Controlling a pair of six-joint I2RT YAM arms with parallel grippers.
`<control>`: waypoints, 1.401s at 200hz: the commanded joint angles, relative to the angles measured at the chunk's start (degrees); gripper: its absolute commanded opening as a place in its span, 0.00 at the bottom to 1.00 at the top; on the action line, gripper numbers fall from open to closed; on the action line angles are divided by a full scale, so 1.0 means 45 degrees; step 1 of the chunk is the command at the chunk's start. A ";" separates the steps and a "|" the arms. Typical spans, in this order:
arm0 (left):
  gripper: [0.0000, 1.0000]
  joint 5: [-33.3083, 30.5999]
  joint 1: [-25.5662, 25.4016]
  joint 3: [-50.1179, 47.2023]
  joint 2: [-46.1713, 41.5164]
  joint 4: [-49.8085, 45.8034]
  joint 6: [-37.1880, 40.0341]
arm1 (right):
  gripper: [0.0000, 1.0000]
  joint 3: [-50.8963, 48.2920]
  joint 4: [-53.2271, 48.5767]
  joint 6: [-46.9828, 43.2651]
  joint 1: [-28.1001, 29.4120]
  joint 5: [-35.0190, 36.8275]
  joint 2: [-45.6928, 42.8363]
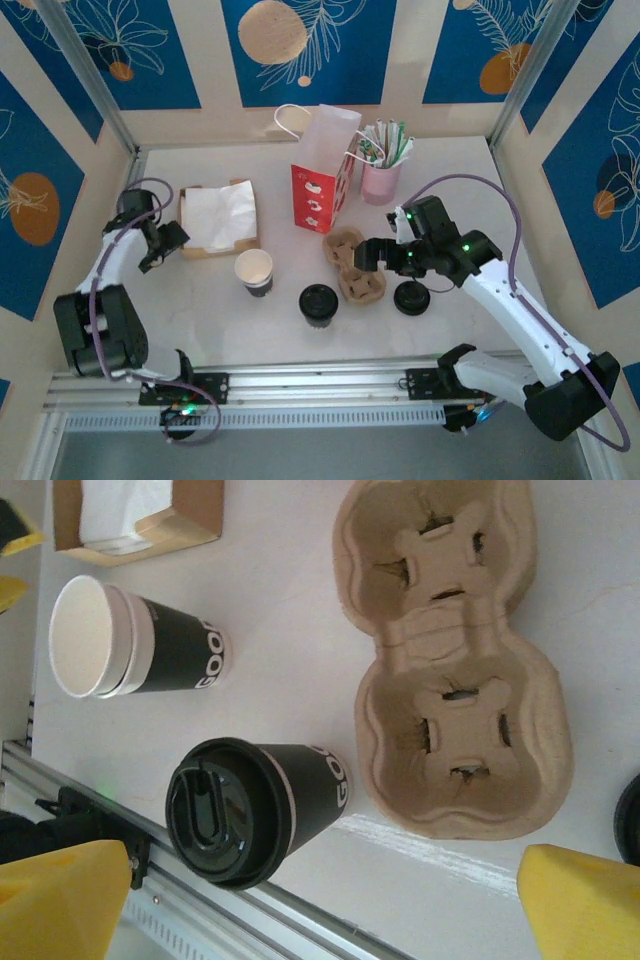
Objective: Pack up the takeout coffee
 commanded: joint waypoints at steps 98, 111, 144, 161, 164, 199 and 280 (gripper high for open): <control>0.73 -0.0178 -0.8053 1.2075 0.3567 -0.4071 0.1929 | 0.99 0.0563 -0.0118 -0.0516 -0.0947 -0.0190 0.0607; 0.69 -0.0347 -0.8352 1.3696 0.4879 -0.4488 0.2150 | 0.99 0.0498 -0.0226 -0.0521 -0.1024 -0.0272 0.0572; 0.63 -0.0310 -0.8491 1.7302 0.7869 -0.5664 0.2355 | 1.00 0.0221 -0.0381 -0.0566 -0.1195 -0.0586 0.0325; 0.61 0.0023 -0.8480 1.8341 0.8768 -0.5971 0.2370 | 0.97 0.0142 -0.0493 -0.0641 -0.1245 -0.0731 0.0202; 0.60 0.0130 -0.8483 1.8408 0.8875 -0.5958 0.2342 | 0.97 0.0125 -0.0499 -0.0652 -0.1259 -0.0733 0.0180; 0.52 0.0530 -0.8606 1.8439 0.9175 -0.5797 0.2078 | 0.93 -0.0022 -0.0608 -0.0734 -0.1316 -0.0973 0.0118; 0.12 -0.0889 -0.9145 1.7518 0.8250 -0.5974 0.1047 | 0.87 -0.0083 -0.0600 -0.0828 -0.1371 -0.1012 0.0173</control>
